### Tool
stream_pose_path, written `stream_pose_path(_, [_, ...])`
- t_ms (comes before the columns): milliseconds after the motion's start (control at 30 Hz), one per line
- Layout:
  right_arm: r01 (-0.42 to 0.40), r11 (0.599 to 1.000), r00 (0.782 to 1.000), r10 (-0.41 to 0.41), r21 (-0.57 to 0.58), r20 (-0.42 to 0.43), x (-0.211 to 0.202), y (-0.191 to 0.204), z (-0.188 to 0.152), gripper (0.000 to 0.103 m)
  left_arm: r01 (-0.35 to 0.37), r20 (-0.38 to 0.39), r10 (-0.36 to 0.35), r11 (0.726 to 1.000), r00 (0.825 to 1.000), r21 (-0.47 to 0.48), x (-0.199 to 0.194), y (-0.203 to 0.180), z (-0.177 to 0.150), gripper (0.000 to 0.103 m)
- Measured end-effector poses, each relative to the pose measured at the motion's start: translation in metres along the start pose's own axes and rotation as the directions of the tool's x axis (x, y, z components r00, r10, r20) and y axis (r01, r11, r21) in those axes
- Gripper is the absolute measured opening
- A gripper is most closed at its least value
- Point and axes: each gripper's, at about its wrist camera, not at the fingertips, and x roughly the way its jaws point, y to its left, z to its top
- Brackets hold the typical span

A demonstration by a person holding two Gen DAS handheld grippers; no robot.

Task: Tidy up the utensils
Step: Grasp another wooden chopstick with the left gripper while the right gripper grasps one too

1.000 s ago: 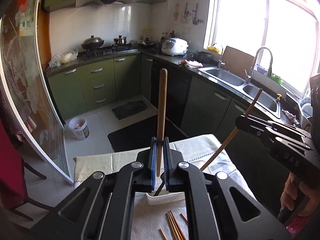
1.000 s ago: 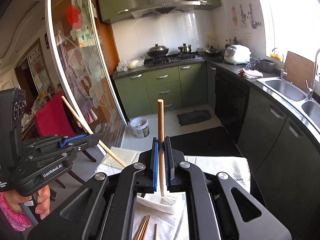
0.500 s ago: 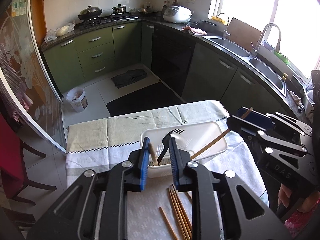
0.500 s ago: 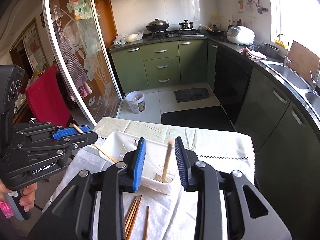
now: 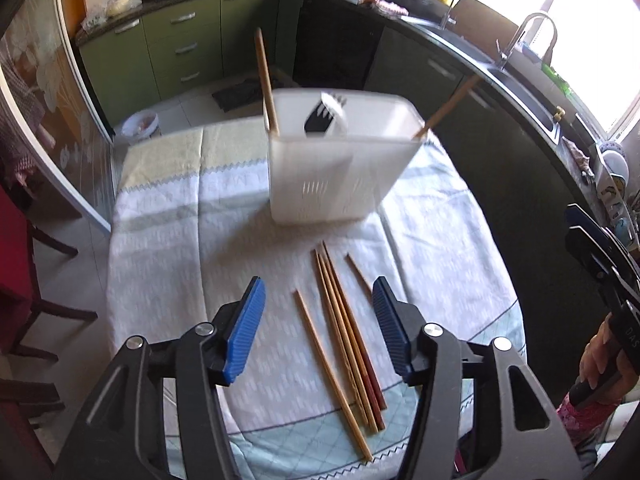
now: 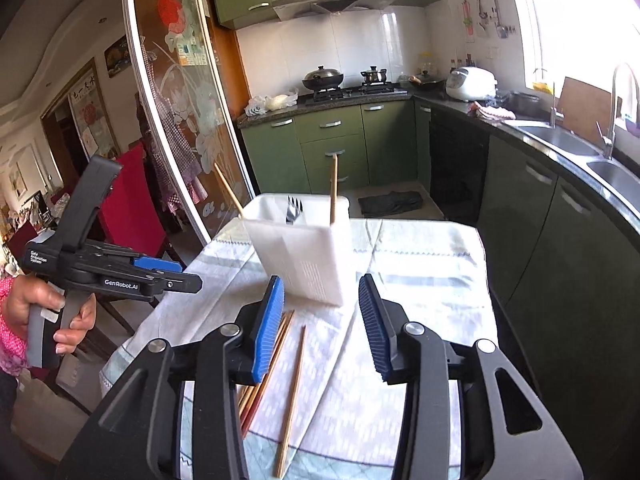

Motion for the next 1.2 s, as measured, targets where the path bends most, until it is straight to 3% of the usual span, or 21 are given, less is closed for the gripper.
stream_pose_path(67, [-0.014,0.999,1.000,0.015,0.048,-0.020,-0.004,-0.011,-0.029,0.040,-0.016,-0.065,0.015,1.000,0.998,-0.017,0.023,0.001,-0.015,0.052])
stream_pose_path(133, [-0.033,0.994,0.998,0.038,0.104,-0.043,-0.003,-0.022,-0.057,0.043,-0.031,-0.120,0.027,0.999,0.992,-0.024,0.045,-0.001,-0.028,0.041])
stream_pose_path(200, [-0.049,0.987,0.995,0.061,0.155,-0.073,0.001,-0.031,-0.081,0.043,-0.044,-0.156,0.038,0.998,0.987,-0.037,0.063,-0.003,-0.036,0.041])
stream_pose_path(433, [-0.081,0.955,0.990,0.110,0.284,-0.089,0.005,-0.056,-0.128,0.043,-0.102,-0.204,0.082,0.991,0.976,-0.091,0.101,-0.009,-0.048,0.037])
stream_pose_path(500, [-0.088,0.949,0.989,0.120,0.302,-0.086,0.005,-0.061,-0.132,0.043,-0.120,-0.210,0.097,0.988,0.973,-0.098,0.108,-0.010,-0.051,0.036])
stream_pose_path(700, [-0.108,0.938,0.987,0.141,0.330,-0.080,0.005,-0.067,-0.135,0.044,-0.140,-0.252,0.105,0.982,0.962,-0.126,0.126,-0.013,-0.062,0.021])
stream_pose_path(800, [-0.116,0.934,0.986,0.150,0.338,-0.076,0.005,-0.067,-0.134,0.044,-0.148,-0.243,0.114,0.981,0.963,-0.128,0.125,-0.015,-0.065,0.020])
stream_pose_path(1033, [-0.120,0.933,0.983,0.159,0.338,-0.090,0.010,-0.060,-0.133,0.044,-0.177,-0.211,0.157,0.981,0.965,-0.081,0.127,-0.025,-0.065,0.008])
stream_pose_path(1200, [-0.103,0.955,0.978,0.148,0.277,-0.147,0.026,-0.042,-0.123,0.044,-0.166,-0.189,0.149,0.983,0.971,-0.077,0.124,-0.010,-0.058,0.006])
